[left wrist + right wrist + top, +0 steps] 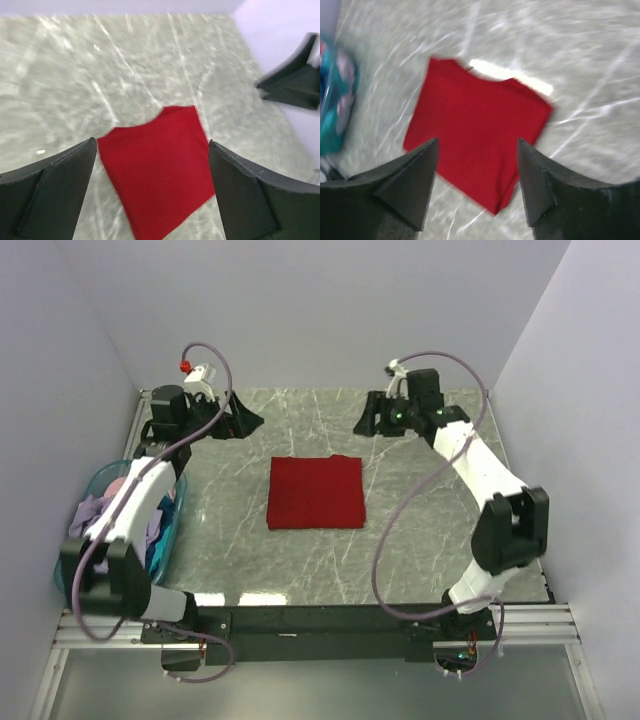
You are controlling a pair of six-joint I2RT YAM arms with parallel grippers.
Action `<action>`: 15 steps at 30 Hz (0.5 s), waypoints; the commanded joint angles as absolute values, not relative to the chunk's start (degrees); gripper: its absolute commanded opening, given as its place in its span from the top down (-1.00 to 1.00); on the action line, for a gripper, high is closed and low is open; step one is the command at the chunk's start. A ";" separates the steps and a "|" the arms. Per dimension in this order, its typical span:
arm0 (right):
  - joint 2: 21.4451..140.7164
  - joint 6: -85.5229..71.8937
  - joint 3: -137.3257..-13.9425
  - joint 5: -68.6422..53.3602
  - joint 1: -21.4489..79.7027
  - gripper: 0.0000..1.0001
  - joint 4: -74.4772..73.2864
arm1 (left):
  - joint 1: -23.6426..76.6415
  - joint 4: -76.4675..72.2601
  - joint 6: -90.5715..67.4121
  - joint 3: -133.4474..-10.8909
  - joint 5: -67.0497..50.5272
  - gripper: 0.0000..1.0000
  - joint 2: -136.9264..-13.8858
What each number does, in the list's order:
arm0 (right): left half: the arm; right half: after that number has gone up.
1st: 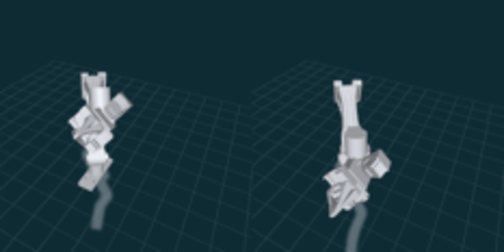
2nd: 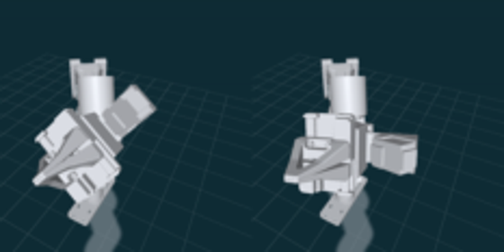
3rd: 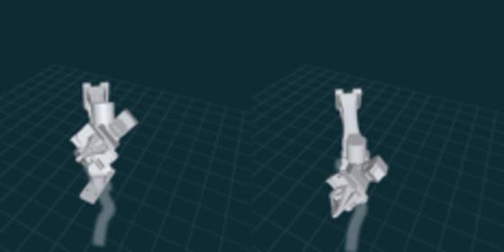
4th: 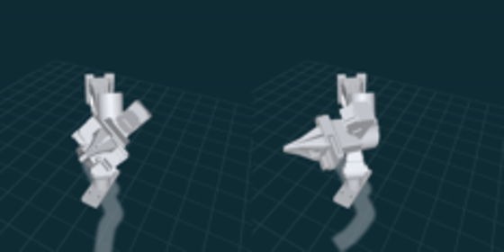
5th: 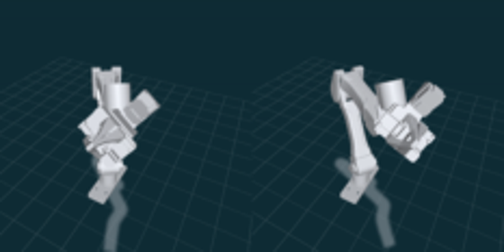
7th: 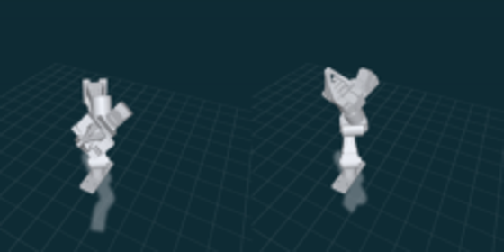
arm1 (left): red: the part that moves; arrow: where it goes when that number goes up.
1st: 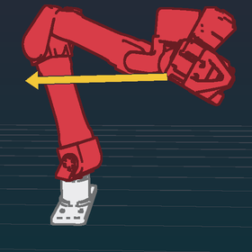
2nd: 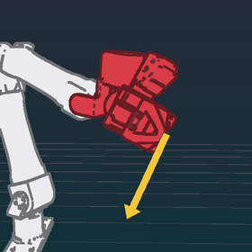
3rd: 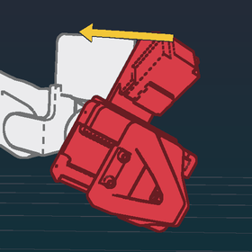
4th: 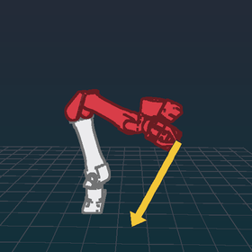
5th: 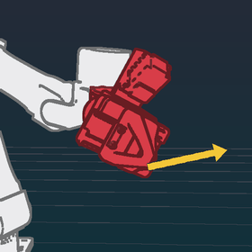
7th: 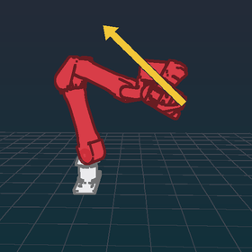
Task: Fold and stack the t-shirts
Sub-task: Neatly place the folded tshirt to the corner
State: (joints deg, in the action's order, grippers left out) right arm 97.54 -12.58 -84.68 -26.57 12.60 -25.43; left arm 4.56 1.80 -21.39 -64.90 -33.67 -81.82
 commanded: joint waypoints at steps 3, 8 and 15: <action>89.74 -9.14 -77.17 -17.67 16.26 -0.74 -30.32 | 18.69 17.02 -12.92 -62.49 -4.78 -0.99 -73.04; 86.84 -7.48 -78.48 -15.03 12.40 -0.79 -35.33 | 33.53 21.98 -21.79 -61.62 6.76 -0.99 -75.32; 83.33 -6.15 -76.21 -13.36 6.68 -0.83 -37.53 | 42.88 25.49 -30.75 -68.20 10.63 -0.99 -89.63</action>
